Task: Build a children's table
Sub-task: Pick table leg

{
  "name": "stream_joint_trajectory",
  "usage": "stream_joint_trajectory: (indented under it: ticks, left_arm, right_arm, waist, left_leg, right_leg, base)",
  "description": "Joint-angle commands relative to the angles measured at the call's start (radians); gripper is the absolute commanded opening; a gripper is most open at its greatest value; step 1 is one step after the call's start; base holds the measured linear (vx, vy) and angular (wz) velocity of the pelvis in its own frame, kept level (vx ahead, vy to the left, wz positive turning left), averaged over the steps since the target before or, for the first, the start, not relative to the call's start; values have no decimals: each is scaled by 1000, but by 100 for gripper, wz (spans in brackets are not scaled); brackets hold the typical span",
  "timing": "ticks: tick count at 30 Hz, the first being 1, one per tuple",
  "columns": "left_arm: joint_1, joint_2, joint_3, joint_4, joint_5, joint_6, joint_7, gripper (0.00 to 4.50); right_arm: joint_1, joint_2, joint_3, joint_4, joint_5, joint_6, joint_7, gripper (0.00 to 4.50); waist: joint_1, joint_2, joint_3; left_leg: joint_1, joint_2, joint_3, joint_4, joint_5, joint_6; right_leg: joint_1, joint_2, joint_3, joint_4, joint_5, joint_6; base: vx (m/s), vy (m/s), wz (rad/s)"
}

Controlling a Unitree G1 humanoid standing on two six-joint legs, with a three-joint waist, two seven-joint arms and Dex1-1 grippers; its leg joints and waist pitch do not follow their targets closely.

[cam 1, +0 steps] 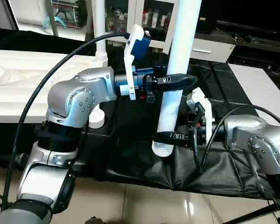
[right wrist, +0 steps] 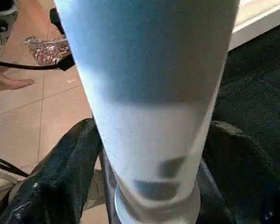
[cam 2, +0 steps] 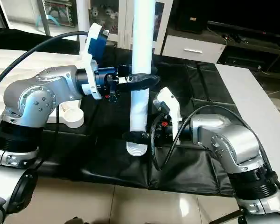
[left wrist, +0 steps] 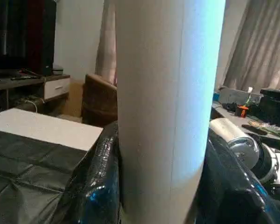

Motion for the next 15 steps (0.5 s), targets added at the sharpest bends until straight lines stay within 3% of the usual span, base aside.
stream_joint_trajectory:
  ticks: [1,12,15]
  left_arm:
    - [-34,-5,-14,-17,5,-10,-18,177]
    - [-28,-9,-37,-34,7,-5,-38,177]
    - [-36,-15,-36,-25,11,-10,-38,177]
  right_arm:
    - [1,-4,7,9,-9,-10,8,336]
    - [-3,2,16,19,-10,-13,16,219]
    - [-3,4,21,21,-11,-15,19,209]
  waist:
    - [3,4,-69]
    - [3,4,-69]
    - [3,4,-68]
  left_leg:
    - [5,35,0,-73,-63,-7]
    - [5,35,1,-73,-64,-2]
    - [4,34,1,-73,-75,-7]
  right_leg:
    - [65,-77,49,-59,-158,-189]
    - [65,-78,50,-59,-156,-192]
    - [65,-78,49,-61,-180,-185]
  base:
    - [0,0,0]
    - [0,0,0]
    - [0,0,0]
